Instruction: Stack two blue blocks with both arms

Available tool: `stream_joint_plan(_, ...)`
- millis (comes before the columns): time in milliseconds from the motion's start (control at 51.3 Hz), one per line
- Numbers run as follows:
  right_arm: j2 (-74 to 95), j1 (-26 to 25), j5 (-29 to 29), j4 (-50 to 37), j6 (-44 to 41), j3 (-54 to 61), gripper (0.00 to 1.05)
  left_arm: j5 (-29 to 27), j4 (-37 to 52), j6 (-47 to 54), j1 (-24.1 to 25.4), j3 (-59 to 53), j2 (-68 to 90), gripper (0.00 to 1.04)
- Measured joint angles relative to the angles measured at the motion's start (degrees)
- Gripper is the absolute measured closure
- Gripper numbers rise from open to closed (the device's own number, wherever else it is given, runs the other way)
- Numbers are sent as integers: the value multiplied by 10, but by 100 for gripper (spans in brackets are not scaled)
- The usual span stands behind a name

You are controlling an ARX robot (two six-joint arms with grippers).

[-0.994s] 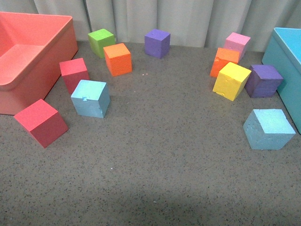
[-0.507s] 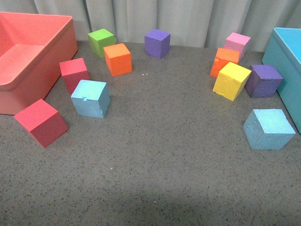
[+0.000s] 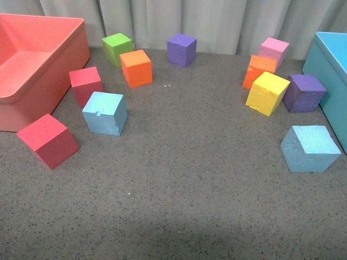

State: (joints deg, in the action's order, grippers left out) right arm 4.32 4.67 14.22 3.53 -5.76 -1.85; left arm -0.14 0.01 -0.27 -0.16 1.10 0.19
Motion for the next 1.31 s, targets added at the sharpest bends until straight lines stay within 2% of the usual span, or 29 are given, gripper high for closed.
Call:
stream_joint_plan(39,39,18,54,0,-24,-7,9,0,0,0,0,0,0,7)
stream_joint_plan(117,103,22,68,-23,-42,-14,9,0,0,0,0,0,0,7)
stream_joint_plan(331,362,20,7,-131,-7,-82,9,0,0,0,0,0,0,7)
stream_joint_plan(487,597,16,-42,-150,36,-185,9,0,0,0,0,0,0,7)
stream_joint_plan(604,750,15,-71,-120,52,-274,9,0,0,0,0,0,0,7)
stream_joint_plan(799,909,17,-99,-64,83,-376,9,0,0,0,0,0,0,7)
stream_joint_plan(1306,1089,26,-98,-33,93,-481,9,0,0,0,0,0,0,7)
